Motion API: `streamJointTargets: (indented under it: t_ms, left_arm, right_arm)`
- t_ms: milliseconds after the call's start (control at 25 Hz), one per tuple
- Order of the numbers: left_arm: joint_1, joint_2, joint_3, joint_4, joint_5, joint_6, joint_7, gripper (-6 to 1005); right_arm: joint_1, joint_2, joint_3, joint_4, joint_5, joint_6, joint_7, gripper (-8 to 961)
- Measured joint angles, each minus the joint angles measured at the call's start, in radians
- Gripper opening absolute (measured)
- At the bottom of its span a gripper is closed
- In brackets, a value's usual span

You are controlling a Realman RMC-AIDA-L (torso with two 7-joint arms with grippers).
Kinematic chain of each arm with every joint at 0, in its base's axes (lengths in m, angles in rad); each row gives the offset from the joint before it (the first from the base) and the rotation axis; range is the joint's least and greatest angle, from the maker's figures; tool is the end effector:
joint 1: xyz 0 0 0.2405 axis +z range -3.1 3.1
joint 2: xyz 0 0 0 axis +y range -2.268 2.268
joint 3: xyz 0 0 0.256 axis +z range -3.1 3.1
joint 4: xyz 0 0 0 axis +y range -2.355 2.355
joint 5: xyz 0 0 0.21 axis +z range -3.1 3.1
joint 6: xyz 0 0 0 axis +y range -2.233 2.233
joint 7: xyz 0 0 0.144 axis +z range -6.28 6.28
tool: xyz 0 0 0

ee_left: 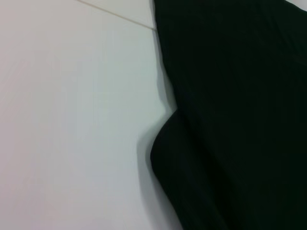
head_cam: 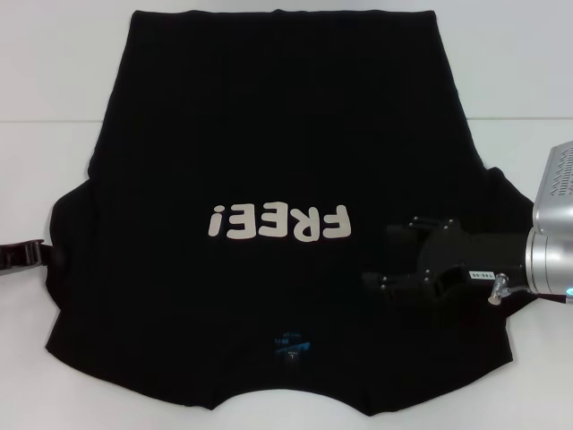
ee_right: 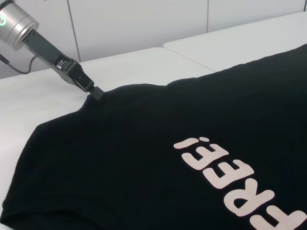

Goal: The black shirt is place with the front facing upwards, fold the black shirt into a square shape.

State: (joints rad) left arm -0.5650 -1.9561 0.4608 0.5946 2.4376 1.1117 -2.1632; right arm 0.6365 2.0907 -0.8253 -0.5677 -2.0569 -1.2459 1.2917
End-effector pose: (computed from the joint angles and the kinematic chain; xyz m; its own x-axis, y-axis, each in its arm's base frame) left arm -0.3725 0.3626 0.0635 0.2460 0.8089 0.5340 0.9458 -0.0798 -0.3148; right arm 0.2552 0.3671 -0.0385 0.9140 -0.2637 -0.3083 -0.3550 -0.8877 -0.2931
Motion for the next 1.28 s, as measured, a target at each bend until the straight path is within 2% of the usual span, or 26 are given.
streamJointTargets:
  t_ms: [240, 400, 680, 960, 1280]
  left_arm:
    - [0.002, -0.003, 0.001, 0.009, 0.000, 0.000, -0.002, -2]
    - [0.002, -0.002, 0.004, 0.009, 0.000, 0.009, -0.001, -2]
    - [0.016, 0.014, -0.005, 0.012, -0.005, 0.014, -0.043, -1]
    - [0.049, 0.023, -0.014, 0.064, -0.009, 0.025, -0.084, -1]
    - [0.075, 0.028, -0.067, 0.072, -0.009, 0.039, -0.088, -1]
  right_arm:
    - [0.000, 0.000, 0.001, 0.000, 0.000, -0.001, 0.000, 928]
    - [0.000, 0.000, 0.005, 0.000, 0.000, -0.001, 0.000, 928]
    - [0.000, 0.000, 0.009, 0.000, 0.001, 0.000, 0.000, 928]
    - [-0.003, -0.001, 0.010, 0.000, 0.001, 0.008, -0.004, 927]
    - [-0.005, -0.002, 0.033, 0.000, 0.002, 0.008, -0.006, 928]
